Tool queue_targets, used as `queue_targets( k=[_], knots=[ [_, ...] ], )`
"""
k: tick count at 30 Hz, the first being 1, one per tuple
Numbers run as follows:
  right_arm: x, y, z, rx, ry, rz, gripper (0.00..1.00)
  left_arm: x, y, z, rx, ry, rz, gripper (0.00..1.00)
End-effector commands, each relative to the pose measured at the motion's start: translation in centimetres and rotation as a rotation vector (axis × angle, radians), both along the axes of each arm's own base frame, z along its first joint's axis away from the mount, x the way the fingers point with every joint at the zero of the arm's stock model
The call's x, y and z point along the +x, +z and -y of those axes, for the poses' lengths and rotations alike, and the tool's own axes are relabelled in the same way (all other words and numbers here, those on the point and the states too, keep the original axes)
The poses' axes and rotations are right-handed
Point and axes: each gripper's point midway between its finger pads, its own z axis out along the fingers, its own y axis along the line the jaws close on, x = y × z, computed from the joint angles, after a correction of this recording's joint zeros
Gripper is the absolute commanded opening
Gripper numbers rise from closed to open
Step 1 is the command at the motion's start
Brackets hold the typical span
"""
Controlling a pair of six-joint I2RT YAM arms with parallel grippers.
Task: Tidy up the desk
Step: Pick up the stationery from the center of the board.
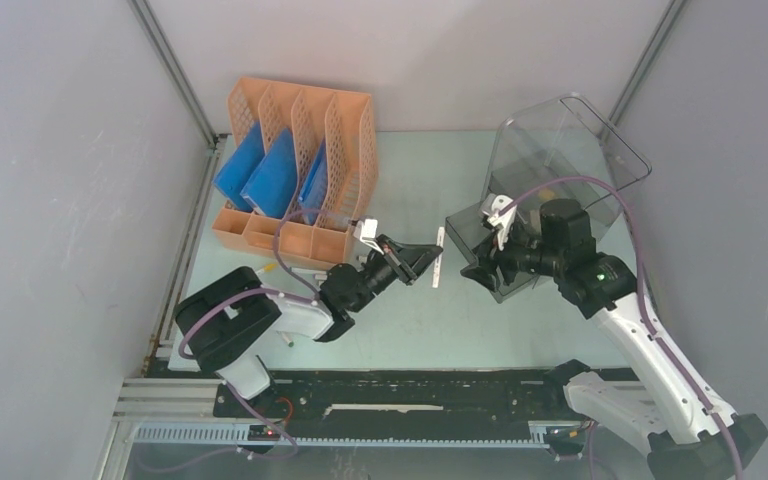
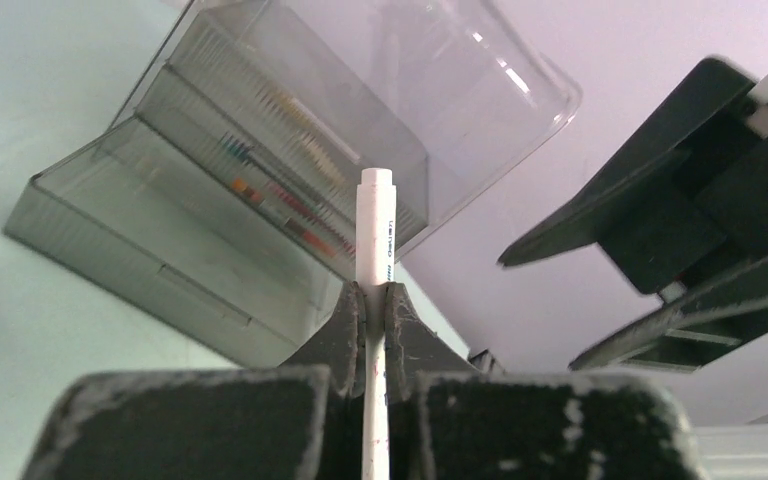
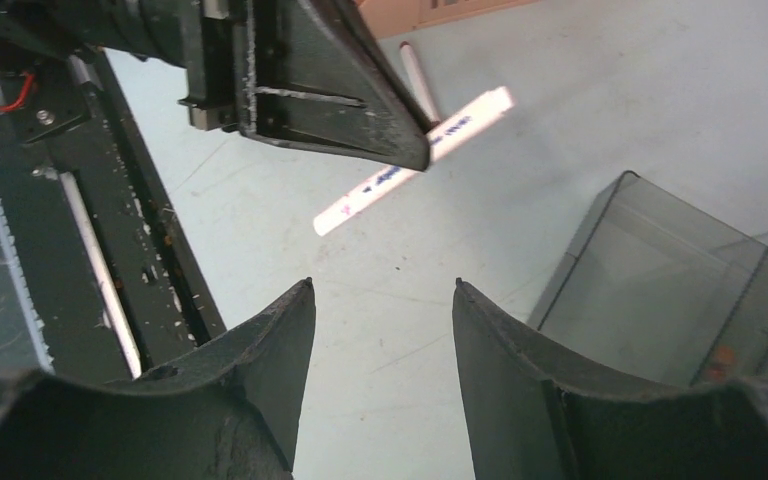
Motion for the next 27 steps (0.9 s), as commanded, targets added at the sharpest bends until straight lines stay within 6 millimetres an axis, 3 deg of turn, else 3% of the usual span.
queue_targets(
  k=[1,15,27],
  knots=[
    [-1.1,0.0,-1.3,0.028,0.063,-0.040,0.61,-0.2,5.0,0.9,-0.172,-0.051,0.052,0.00],
    [0.1,0.5,-2.0,0.107,-0.066,-0.128,0.58,-0.2,6.1,2.1,-0.222,-0.078,0.050,0.00],
    [1.0,-1.5,-4.5,0.114,-0.164,-0.252,0.57,-0.6,6.6,2.0,-0.224,-0.077,0.069,0.00]
  ],
)
